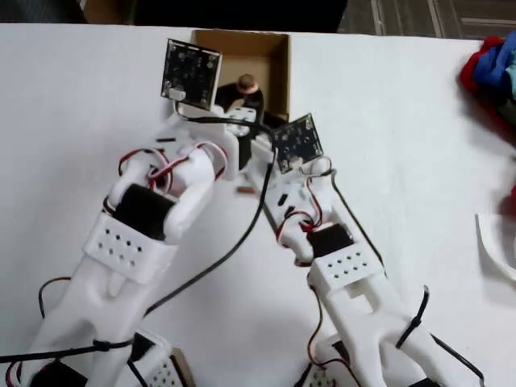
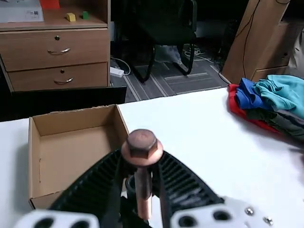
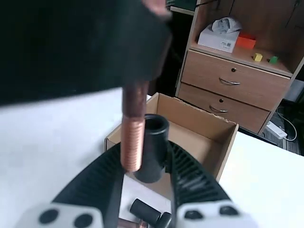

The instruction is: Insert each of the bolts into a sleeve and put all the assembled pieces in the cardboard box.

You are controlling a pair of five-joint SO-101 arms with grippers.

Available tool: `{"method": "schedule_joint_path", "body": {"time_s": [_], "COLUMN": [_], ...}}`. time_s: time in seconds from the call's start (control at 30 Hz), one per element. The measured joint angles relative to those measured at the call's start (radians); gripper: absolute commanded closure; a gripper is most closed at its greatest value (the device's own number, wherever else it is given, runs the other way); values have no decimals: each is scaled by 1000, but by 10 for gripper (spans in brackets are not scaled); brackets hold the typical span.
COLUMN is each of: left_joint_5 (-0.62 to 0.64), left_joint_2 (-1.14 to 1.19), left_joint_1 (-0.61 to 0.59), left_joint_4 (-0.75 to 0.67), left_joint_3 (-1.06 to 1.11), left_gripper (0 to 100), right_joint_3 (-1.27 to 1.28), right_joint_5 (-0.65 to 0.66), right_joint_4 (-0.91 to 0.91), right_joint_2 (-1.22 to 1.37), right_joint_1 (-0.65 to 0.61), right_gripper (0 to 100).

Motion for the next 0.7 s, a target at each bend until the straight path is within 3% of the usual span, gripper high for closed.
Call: {"method": "schedule_joint_path", "body": {"time_s": [0.7], "left_joint_5": [0], "left_joint_2": [3], "left_joint_1": [-28], "left_joint_4": [-35], "left_joint_3": [-103], "left_gripper": [974], "right_joint_3": [0], "right_joint_5": [0], "right_joint_4": [9], "right_joint_2": [0], "right_joint_1": [-38], "right_gripper": [978]}}
